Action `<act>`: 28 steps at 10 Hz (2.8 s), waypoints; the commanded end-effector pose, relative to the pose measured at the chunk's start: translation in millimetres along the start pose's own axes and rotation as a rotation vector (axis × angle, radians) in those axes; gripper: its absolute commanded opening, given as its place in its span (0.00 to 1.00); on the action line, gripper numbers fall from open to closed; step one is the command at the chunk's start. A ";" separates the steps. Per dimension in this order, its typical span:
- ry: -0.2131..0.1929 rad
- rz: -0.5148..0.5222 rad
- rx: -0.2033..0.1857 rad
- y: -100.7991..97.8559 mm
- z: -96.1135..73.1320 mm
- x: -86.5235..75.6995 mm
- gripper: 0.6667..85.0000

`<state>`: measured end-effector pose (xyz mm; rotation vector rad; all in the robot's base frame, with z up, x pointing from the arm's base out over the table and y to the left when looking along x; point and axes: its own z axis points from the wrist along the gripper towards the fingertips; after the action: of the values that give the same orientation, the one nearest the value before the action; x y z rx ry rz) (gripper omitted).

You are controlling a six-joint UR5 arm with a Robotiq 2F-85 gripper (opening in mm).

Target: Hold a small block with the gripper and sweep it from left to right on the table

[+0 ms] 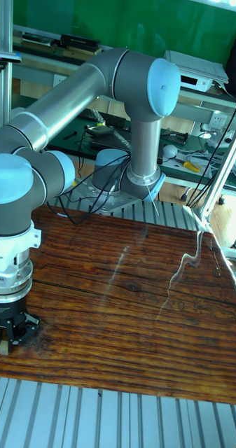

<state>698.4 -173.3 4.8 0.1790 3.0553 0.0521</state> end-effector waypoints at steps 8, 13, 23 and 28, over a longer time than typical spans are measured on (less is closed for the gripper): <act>-0.003 0.012 -0.021 3.4 -3.0 -1.6 0.00; -0.007 0.011 -0.014 4.3 1.9 -1.6 0.00; -0.008 0.012 -0.009 7.7 0.0 -0.3 0.00; -0.010 0.013 -0.019 6.4 0.8 -2.5 0.00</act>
<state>699.2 -167.1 5.1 0.1884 3.0531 0.0717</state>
